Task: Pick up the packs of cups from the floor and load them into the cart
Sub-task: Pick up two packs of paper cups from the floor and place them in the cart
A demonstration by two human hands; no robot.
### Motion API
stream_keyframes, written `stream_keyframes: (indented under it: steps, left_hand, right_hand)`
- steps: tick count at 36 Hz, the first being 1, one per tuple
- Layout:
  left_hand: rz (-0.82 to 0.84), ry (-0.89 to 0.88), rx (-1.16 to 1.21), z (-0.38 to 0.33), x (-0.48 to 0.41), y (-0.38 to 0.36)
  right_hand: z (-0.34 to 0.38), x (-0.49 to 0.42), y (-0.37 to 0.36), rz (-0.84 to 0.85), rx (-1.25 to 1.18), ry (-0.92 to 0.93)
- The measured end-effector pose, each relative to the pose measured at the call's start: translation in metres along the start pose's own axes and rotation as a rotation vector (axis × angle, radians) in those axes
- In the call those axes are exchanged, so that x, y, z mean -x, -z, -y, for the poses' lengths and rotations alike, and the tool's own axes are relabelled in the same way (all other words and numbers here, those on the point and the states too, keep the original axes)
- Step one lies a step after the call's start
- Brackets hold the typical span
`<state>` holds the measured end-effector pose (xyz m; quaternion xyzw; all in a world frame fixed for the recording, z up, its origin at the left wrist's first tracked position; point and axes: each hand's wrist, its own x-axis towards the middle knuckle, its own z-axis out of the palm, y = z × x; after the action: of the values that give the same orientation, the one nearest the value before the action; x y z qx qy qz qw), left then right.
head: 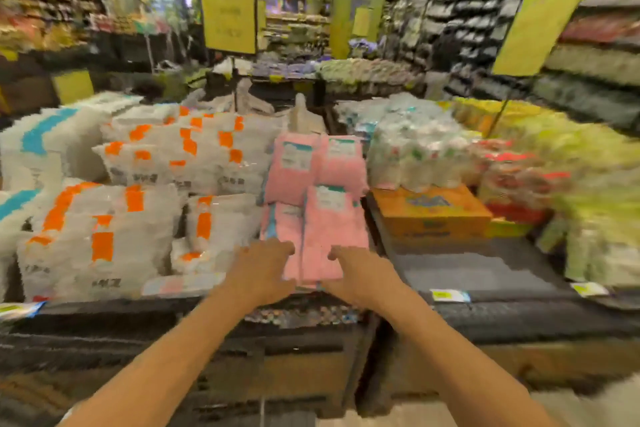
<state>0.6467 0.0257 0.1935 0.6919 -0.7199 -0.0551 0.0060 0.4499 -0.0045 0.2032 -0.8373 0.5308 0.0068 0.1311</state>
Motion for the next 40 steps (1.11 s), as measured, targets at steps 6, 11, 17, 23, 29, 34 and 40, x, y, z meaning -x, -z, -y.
stream_keyframes:
  steps: [6,11,17,23,29,34,40]
  left_hand:
    - [0.035,-0.297,-0.003,-0.218,0.005,0.008]
    - [0.107,-0.579,-0.065,-0.382,0.024,-0.005]
    - [0.176,-0.845,-0.099,-0.513,0.041,-0.026]
    - [0.23,-1.049,-0.143,-0.622,0.053,-0.052]
    - [0.312,-1.215,-0.147,-0.721,0.054,-0.099]
    - [0.441,-1.34,-0.175,-0.791,0.056,-0.153]
    - [0.542,-1.441,-0.243,-0.847,0.064,-0.214]
  right_hand:
    - [-0.168,0.155,0.03,-0.068,-0.025,-0.288]
    - [-0.275,0.295,0.034,-0.145,-0.031,-0.535]
    - [-0.358,0.407,0.026,-0.157,-0.093,-0.797]
    - [-0.412,0.493,0.01,-0.203,-0.193,-1.024]
    - [-0.455,0.544,-0.019,-0.193,-0.243,-1.259]
    - [-0.491,0.577,-0.049,-0.16,-0.325,-1.454]
    - [-0.518,0.611,-0.099,-0.171,-0.457,-1.624]
